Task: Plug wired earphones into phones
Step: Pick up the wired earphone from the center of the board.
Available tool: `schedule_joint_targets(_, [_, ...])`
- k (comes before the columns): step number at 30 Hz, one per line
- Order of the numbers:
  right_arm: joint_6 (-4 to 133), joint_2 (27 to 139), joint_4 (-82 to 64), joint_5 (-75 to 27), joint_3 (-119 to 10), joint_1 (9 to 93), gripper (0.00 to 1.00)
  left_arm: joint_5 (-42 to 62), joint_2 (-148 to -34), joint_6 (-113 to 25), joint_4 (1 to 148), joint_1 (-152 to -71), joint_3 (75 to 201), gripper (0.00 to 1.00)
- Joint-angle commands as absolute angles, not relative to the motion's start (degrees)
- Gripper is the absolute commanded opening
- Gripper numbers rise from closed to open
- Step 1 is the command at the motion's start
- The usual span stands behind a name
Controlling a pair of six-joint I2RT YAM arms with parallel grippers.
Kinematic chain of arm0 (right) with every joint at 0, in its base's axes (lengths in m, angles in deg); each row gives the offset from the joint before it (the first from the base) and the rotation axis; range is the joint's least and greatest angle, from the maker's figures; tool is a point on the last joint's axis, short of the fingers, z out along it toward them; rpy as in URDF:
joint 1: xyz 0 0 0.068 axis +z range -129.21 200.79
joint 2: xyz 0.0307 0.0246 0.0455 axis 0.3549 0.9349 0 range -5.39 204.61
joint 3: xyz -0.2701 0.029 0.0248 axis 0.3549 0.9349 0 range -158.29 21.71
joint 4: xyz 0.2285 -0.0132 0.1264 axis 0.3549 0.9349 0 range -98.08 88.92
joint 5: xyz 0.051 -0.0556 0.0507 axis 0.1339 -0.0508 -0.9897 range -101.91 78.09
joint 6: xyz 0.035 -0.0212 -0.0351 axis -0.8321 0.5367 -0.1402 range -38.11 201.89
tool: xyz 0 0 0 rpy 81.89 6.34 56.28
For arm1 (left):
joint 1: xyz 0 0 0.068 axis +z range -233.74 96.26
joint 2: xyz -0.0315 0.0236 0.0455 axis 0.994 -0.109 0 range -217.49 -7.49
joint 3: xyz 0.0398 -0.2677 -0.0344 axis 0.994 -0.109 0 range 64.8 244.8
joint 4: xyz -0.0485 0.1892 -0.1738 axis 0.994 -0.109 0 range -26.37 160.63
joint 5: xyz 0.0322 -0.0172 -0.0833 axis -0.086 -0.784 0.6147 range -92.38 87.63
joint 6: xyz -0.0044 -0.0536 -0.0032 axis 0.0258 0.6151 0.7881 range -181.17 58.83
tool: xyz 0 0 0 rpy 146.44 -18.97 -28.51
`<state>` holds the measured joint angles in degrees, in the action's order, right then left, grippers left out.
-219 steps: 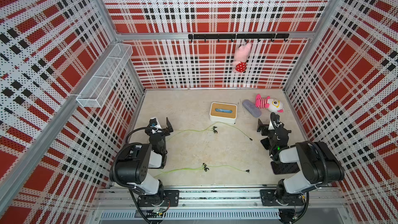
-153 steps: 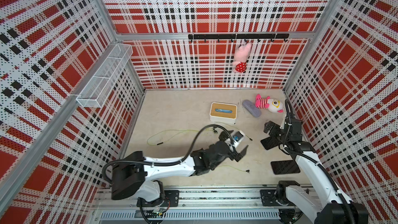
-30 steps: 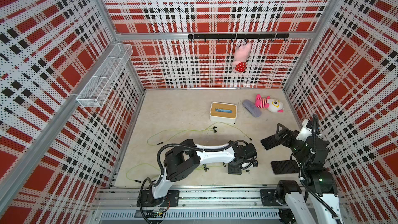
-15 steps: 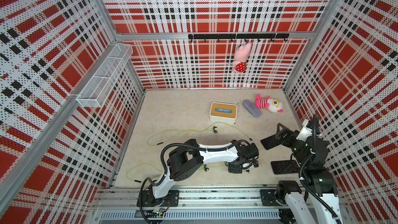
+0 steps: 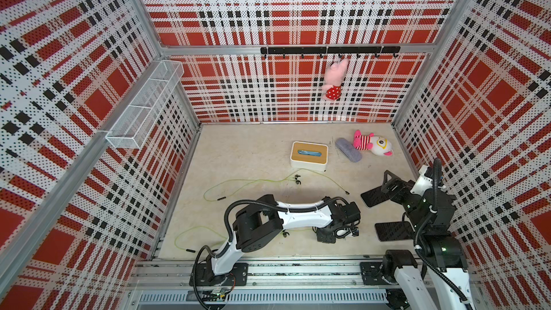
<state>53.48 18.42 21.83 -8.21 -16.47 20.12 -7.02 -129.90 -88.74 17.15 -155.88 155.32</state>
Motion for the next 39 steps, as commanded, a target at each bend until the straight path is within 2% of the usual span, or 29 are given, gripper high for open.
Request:
schedule_joint_targets(1, [53.17, 17.37, 20.46, -7.61, -15.80, 19.98, 1.00, -8.53, -133.94, -90.08, 15.79, -155.39, 154.99, 0.12])
schedule_joint_targets(6, [53.33, 16.92, 20.37, -7.91, -16.04, 19.96, 1.00, -7.68, -133.12, -90.25, 16.26, -155.02, 155.03, 0.00])
schedule_joint_targets(13, [53.81, 16.24, 19.62, -8.88, -16.35, 19.91, 1.00, -4.57, -129.10, -90.10, 19.05, -154.32, 155.14, 0.00])
schedule_joint_targets(22, [53.26, 18.91, 19.78, -15.93, -17.24, 19.92, 1.00, -1.75, -119.68, -88.39, 27.32, -152.01, 149.07, 0.00])
schedule_joint_targets(31, [51.29, 19.35, 21.51, -22.71, -18.30, 19.91, 1.00, 0.33, -105.59, -86.26, 41.43, -149.15, 136.54, 0.00])
schedule_joint_targets(39, [42.14, 18.00, 19.65, -35.12, -15.09, 19.91, 1.00, 0.92, -87.57, -78.06, 67.28, -144.65, 117.64, 0.00])
